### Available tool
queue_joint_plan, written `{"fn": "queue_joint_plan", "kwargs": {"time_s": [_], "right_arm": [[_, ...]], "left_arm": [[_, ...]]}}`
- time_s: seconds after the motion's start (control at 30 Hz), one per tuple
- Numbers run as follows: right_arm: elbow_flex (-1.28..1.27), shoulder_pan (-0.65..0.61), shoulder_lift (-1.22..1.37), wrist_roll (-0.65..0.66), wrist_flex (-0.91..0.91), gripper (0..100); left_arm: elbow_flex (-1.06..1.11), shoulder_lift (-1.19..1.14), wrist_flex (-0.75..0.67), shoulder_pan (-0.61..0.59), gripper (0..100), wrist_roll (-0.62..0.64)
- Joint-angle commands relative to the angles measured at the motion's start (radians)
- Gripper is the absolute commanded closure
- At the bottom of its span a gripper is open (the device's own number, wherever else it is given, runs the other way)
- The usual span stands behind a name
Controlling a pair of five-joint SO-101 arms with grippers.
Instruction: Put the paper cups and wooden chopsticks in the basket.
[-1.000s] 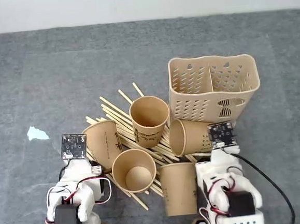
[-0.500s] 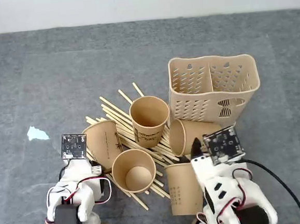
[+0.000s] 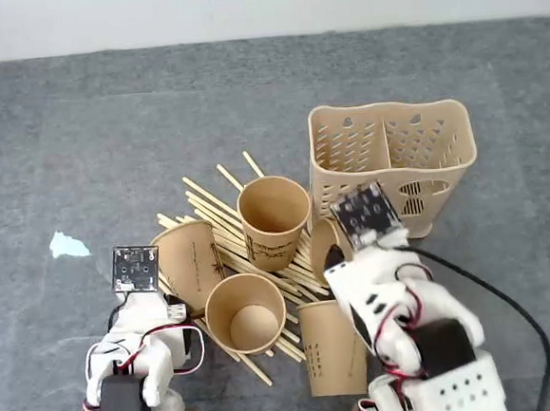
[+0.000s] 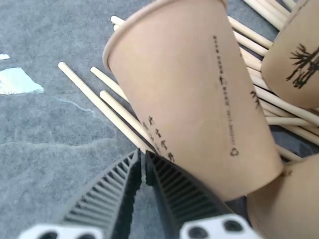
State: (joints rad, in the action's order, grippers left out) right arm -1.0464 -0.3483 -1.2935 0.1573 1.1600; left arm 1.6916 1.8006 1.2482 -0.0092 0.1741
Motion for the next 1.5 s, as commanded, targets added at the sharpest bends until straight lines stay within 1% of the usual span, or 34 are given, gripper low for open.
{"fn": "queue_joint_plan", "kwargs": {"time_s": [0.0, 0.1, 0.2, 0.37, 0.5, 0.57, 0.73, 0.87, 0.93, 1.0, 1.13, 1.47], "right_arm": [[0.118, -0.002, 0.124, 0.002, -0.015, 89.0], [0.176, -0.002, 0.208, 0.002, -0.01, 89.0], [0.267, -0.002, 0.271, -0.003, 0.059, 89.0], [0.543, -0.007, 0.354, -0.104, 0.315, 89.0], [0.756, -0.064, 0.44, -0.195, 0.552, 89.0], [0.832, -0.105, 0.489, -0.245, 0.634, 89.0], [0.825, -0.122, 0.602, -0.316, 0.621, 88.7], [0.793, -0.122, 0.734, -0.359, 0.591, 81.3], [0.789, -0.122, 0.789, -0.361, 0.562, 77.2], [0.789, -0.122, 0.832, -0.359, 0.527, 75.3], [0.787, -0.122, 0.903, -0.356, 0.472, 75.3], [0.787, -0.105, 1.076, -0.356, 0.446, 75.3]], "left_arm": [[-0.007, 0.011, 0.006, 0.0, 99, 0.003], [-0.007, 0.011, 0.006, 0.0, 99, 0.003], [-0.007, 0.011, 0.006, 0.0, 99, 0.003], [-0.007, 0.011, 0.006, 0.0, 99, 0.003], [-0.007, 0.011, 0.006, 0.0, 99, 0.003], [-0.007, 0.011, 0.006, 0.0, 99, 0.003], [-0.007, 0.011, 0.006, 0.0, 99, 0.003], [-0.007, 0.011, 0.006, 0.0, 99, 0.003], [-0.007, 0.011, 0.006, 0.0, 99, 0.003], [-0.007, 0.011, 0.006, 0.0, 99, 0.003], [-0.007, 0.011, 0.006, 0.0, 99, 0.003], [-0.007, 0.011, 0.006, 0.0, 99, 0.003]]}}
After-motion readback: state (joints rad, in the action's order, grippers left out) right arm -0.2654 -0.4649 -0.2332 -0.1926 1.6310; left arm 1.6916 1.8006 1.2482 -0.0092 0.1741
